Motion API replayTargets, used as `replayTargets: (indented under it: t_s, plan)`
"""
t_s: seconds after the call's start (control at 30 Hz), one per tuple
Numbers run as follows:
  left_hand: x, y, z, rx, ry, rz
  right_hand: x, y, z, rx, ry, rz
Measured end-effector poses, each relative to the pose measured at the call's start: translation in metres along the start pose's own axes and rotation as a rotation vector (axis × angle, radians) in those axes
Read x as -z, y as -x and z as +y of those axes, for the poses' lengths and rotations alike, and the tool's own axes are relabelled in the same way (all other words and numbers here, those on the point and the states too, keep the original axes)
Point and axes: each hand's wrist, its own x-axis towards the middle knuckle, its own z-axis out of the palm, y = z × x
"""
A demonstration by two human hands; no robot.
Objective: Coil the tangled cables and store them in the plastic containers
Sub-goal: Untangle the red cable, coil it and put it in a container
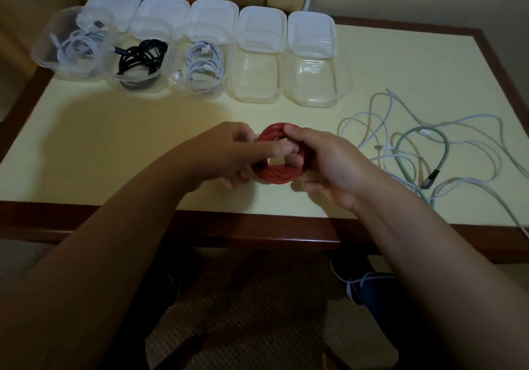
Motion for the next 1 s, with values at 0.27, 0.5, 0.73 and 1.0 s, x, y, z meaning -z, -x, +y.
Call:
replayTargets:
  t_s: [0.27,0.5,0.73,1.0]
  plan:
    - [0.000,0.003,-0.005,-0.064,-0.259,0.063,-0.005,-0.006,0.001,0.116,0.129,0.200]
    - [0.002,0.009,0.006,-0.097,-0.060,-0.036,0.004,-0.009,-0.009,0.028,-0.227,0.279]
    - [0.019,0.007,0.010,-0.047,0.130,-0.087,0.010,-0.015,-0.023,0.077,-0.409,0.308]
    - [0.000,-0.003,-0.008,0.239,0.640,0.093,-0.008,-0.014,-0.014,0.209,-0.463,0.196]
